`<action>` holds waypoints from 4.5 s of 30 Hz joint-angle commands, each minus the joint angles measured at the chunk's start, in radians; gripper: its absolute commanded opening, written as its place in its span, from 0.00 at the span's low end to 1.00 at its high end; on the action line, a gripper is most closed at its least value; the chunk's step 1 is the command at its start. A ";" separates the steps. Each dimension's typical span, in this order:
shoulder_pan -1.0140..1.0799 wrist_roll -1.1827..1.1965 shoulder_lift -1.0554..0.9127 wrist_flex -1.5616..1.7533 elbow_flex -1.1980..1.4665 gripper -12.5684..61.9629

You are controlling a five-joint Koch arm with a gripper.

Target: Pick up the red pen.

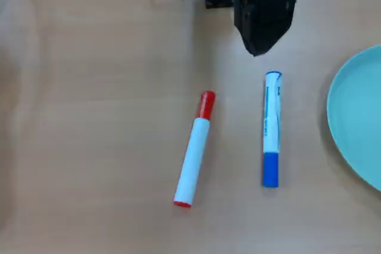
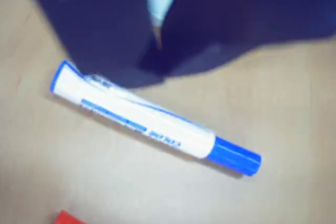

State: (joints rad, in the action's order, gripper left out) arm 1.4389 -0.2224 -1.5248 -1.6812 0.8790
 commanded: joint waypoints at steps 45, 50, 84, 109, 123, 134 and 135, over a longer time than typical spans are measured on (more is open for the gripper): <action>0.244 -1.266 0.187 0.216 -0.041 0.27; 0.284 -1.273 0.322 0.247 -0.069 0.38; 0.327 -1.310 0.592 0.308 -0.110 0.71; 0.298 -1.307 0.696 0.212 -0.166 0.35; 0.268 -1.305 0.693 0.112 -0.164 0.08; 0.245 -1.249 0.598 0.029 -0.176 0.08; 0.238 -1.227 0.574 0.025 -0.175 0.08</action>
State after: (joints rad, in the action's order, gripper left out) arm 1.6889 -1.4987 -0.8299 -1.6030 0.7777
